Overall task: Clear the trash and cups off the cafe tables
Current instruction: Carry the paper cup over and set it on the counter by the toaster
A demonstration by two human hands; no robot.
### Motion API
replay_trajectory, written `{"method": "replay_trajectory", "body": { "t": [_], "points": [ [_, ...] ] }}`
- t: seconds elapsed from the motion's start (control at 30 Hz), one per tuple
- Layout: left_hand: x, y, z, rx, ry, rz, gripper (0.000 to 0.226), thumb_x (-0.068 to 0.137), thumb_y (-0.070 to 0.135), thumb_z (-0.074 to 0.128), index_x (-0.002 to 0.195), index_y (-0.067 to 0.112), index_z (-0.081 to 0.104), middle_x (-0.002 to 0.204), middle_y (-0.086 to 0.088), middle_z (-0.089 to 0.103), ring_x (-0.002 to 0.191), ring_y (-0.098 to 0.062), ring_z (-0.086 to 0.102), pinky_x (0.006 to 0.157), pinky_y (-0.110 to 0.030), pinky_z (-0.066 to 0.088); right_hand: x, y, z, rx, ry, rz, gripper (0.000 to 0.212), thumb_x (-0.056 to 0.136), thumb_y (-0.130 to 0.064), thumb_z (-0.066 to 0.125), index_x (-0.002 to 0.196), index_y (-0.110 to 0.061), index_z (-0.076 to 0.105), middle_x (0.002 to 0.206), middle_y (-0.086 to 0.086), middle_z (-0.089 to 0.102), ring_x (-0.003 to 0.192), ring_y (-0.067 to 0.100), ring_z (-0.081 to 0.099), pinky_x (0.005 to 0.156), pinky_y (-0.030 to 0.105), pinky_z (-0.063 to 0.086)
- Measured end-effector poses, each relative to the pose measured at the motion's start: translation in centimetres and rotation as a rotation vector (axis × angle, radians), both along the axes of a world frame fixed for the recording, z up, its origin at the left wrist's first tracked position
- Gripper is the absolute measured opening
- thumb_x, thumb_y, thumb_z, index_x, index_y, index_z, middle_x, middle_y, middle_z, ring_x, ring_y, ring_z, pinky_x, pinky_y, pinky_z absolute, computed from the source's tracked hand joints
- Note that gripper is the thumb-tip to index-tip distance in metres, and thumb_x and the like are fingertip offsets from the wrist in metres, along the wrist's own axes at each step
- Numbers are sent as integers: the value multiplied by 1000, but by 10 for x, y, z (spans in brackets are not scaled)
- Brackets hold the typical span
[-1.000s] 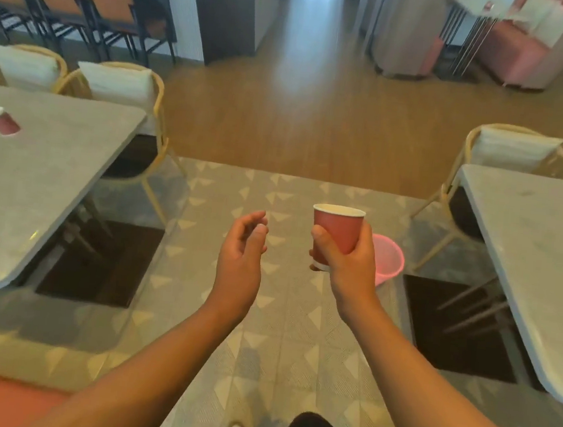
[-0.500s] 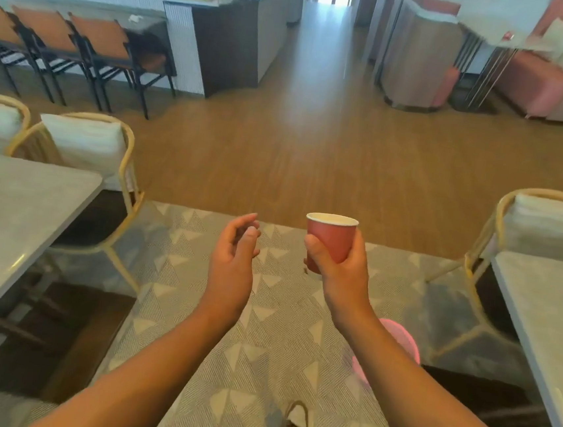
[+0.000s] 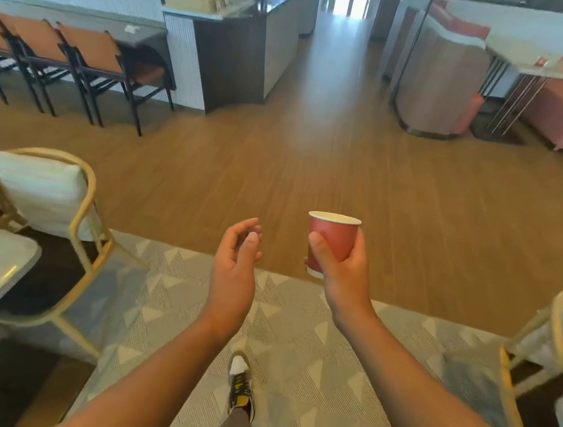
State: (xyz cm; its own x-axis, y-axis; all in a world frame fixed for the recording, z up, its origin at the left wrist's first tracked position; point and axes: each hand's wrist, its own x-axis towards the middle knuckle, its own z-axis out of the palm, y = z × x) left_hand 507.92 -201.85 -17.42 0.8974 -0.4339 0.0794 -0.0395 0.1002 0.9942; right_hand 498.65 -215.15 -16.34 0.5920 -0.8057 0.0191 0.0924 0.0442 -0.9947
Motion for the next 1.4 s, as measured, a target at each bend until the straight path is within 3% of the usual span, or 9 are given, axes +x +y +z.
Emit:
{"method": "replay_trajectory", "body": {
  "t": [0.23, 0.33, 0.5, 0.67, 0.87, 1.03, 1.13, 1.23, 1.4],
  "points": [
    [168, -110, 5, 2, -16, -25, 30, 106, 43, 48, 131, 35, 61, 132, 12, 66, 123, -2, 64, 108, -35, 55, 164, -102, 5, 2, 3, -17, 50, 78, -50, 88, 117, -39, 59, 104, -14, 72, 87, -2, 72, 66, 22, 60],
    [236, -159, 16, -33, -29, -35, 22, 110, 28, 49, 125, 35, 63, 128, 10, 68, 121, -2, 65, 104, -33, 56, 228, -147, 14, 4, 19, -57, 53, 77, -50, 81, 121, -30, 61, 110, -4, 75, 97, 15, 74, 83, 44, 64],
    [326, -245, 23, -22, -43, -46, 29, 100, 45, 49, 124, 38, 63, 122, 17, 70, 120, -1, 65, 97, -26, 57, 314, -231, 15, 4, 14, -114, 78, 67, -72, 76, 126, -24, 61, 114, 3, 75, 104, 31, 75, 92, 57, 61],
    [413, -344, 12, 15, -63, -46, 38, 96, 55, 48, 127, 39, 62, 128, 14, 68, 122, -2, 64, 104, -33, 56, 400, -328, 5, -6, 21, -116, 117, 51, -102, 66, 134, -19, 58, 118, 9, 74, 105, 39, 74, 91, 62, 60],
    [518, -482, 7, 66, -86, 0, 46, 96, 63, 46, 132, 38, 59, 134, 15, 64, 123, 2, 62, 107, -35, 56, 510, -474, -3, 6, 43, -47, 114, 56, -108, 51, 132, -23, 56, 119, 13, 71, 103, 45, 73, 88, 65, 59],
    [606, -587, 23, 51, -54, 72, 39, 99, 51, 47, 131, 35, 60, 132, 11, 66, 122, -2, 63, 106, -39, 56, 606, -590, 15, 45, 23, 46, 72, 81, -90, 45, 121, -32, 58, 115, 12, 71, 104, 46, 71, 90, 64, 59],
    [655, -643, 28, 47, -63, 90, 37, 101, 49, 46, 133, 35, 59, 134, 10, 64, 123, -2, 62, 107, -37, 55, 663, -649, 23, 70, -18, 106, 55, 92, -69, 48, 127, -27, 57, 113, 1, 71, 103, 26, 71, 95, 54, 59],
    [708, -692, 26, 53, -79, 114, 36, 101, 50, 45, 132, 37, 59, 133, 13, 65, 122, 0, 62, 105, -33, 56, 718, -701, 21, 110, -88, 167, 46, 95, -51, 53, 132, -23, 56, 115, -2, 70, 104, 15, 66, 92, 36, 55],
    [816, -772, 11, 43, -88, 125, 41, 97, 61, 45, 131, 42, 59, 126, 26, 65, 122, 3, 62, 99, -24, 57, 823, -781, 10, 93, -94, 241, 47, 89, -34, 61, 135, -29, 55, 114, -5, 72, 102, 12, 67, 91, 34, 53]
  ]
}}
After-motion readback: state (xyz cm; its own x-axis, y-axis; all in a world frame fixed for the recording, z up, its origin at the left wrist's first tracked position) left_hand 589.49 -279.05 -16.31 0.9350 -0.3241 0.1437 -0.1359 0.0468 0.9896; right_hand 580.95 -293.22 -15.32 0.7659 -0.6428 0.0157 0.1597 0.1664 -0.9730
